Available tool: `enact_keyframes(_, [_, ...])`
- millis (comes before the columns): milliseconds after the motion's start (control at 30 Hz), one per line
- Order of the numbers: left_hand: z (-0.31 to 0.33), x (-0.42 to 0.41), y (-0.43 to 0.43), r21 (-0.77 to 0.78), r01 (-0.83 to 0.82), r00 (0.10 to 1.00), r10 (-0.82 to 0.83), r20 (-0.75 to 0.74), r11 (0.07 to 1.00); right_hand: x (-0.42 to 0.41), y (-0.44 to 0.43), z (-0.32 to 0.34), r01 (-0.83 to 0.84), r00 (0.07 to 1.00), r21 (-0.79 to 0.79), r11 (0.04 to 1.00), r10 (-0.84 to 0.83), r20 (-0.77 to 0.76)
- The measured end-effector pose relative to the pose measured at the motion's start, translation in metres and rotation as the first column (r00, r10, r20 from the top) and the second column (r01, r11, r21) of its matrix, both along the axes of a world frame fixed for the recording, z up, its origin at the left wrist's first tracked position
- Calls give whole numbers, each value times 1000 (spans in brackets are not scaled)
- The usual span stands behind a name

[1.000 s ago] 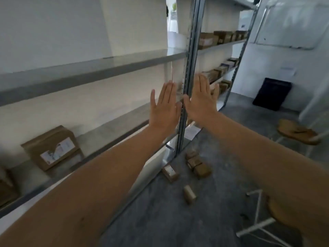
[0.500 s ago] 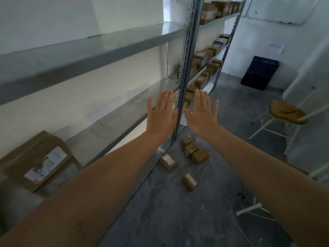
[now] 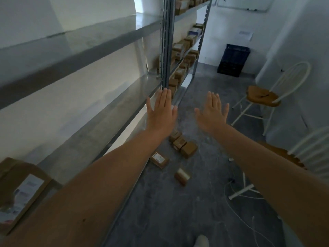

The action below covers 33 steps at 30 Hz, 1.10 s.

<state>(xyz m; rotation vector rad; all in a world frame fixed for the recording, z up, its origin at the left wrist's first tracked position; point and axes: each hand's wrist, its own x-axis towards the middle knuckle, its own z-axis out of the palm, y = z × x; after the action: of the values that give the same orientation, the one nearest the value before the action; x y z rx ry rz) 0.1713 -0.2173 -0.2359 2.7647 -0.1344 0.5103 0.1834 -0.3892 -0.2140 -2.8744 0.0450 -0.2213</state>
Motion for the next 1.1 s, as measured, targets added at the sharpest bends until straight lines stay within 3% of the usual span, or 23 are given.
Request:
enact_keyframes(467, [-14, 65, -79, 153, 6, 998, 3, -59, 988, 75, -59, -45, -198, 975, -159, 967, 211, 69])
enact_keyframes(733, [-26, 132, -162, 226, 17, 996, 3, -88, 974, 141, -134, -43, -194, 979, -51, 980, 196, 52])
enact_keyframes(1100, [-60, 184, -248, 150, 124, 989, -109, -105, 981, 186, -219, -75, -133, 989, 20, 991, 134, -67])
